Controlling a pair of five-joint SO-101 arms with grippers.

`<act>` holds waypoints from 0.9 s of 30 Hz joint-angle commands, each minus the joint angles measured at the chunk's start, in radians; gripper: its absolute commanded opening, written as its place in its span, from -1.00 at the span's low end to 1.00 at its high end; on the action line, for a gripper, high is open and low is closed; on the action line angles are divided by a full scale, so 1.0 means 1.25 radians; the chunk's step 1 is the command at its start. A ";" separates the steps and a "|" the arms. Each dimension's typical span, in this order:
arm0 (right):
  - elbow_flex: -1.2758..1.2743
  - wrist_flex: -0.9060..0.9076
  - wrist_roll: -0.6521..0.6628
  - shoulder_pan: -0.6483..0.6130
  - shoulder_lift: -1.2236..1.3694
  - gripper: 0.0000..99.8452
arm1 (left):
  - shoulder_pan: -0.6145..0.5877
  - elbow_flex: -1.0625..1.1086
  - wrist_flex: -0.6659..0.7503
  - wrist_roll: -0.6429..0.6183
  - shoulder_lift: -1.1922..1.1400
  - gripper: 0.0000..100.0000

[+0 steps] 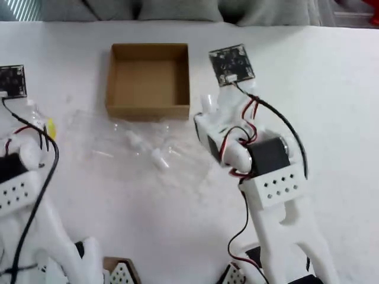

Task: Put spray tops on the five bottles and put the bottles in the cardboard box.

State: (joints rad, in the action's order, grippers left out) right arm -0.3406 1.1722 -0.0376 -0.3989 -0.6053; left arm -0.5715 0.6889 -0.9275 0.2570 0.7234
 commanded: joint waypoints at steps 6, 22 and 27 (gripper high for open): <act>-0.066 -0.272 -0.074 -0.002 -0.026 -0.97 | -0.004 0.016 0.032 0.005 0.197 -0.77; -0.050 -0.420 0.054 -0.220 -0.293 -0.97 | 0.013 0.489 0.459 -0.198 0.574 -0.77; -0.053 -0.506 0.064 -0.294 -0.292 -0.97 | 0.068 0.614 0.527 -0.261 0.646 -0.77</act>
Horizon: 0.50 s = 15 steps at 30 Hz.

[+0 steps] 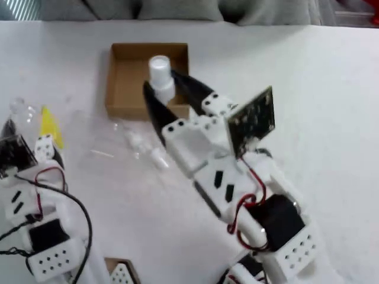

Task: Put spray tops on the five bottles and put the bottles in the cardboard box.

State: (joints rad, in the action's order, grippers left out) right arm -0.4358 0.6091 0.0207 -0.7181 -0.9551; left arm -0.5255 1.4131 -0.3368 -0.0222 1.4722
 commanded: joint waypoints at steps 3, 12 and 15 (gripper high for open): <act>0.028 -0.129 0.016 -0.074 0.023 -0.97 | 0.072 0.110 0.114 -0.086 0.088 -0.78; 0.234 -0.174 -0.043 -0.095 0.246 -0.97 | 0.218 0.227 0.215 -0.112 0.226 -0.78; 0.303 -0.176 -0.093 -0.094 0.311 -0.97 | 0.279 0.227 0.204 -0.112 0.240 -0.78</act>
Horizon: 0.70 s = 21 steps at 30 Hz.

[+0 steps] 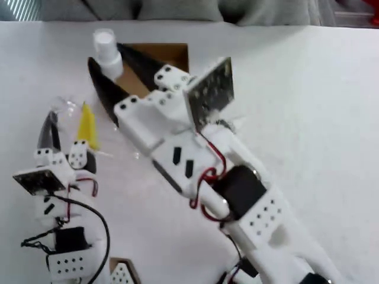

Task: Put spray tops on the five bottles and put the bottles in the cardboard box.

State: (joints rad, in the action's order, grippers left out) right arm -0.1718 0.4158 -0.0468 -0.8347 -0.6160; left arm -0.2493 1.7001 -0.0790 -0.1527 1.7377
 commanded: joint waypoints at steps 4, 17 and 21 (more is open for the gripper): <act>0.161 -0.021 -0.044 -0.001 0.098 -0.97 | 0.126 -0.002 -0.001 -0.006 0.029 -0.78; 0.279 -0.021 -0.048 0.018 0.201 -0.97 | 0.235 -0.002 -0.004 -0.006 0.029 -0.78; 0.279 -0.021 -0.048 0.020 0.213 -0.97 | 0.239 -0.002 -0.027 -0.006 0.029 -0.78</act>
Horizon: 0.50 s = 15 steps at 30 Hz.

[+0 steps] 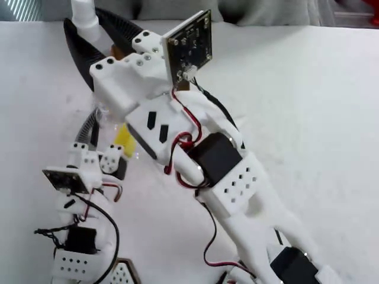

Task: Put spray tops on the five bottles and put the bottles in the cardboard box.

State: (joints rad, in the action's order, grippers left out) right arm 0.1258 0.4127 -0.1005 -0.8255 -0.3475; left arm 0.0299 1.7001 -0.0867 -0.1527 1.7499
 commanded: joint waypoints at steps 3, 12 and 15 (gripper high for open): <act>0.039 -0.019 -0.006 0.029 0.008 -0.97 | 0.015 -0.002 -0.025 -0.006 0.019 -0.78; 0.034 -0.015 -0.037 0.063 0.037 -0.97 | 0.015 -0.002 -0.025 -0.006 0.019 -0.78; 0.036 -0.018 -0.064 0.061 0.037 -0.97 | 0.015 -0.002 -0.025 -0.006 0.019 -0.78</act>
State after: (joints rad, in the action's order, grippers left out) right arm 0.1274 0.4127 -0.1511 -0.7580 -0.2938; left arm 0.0299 1.7001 -0.1143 -0.1527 1.7499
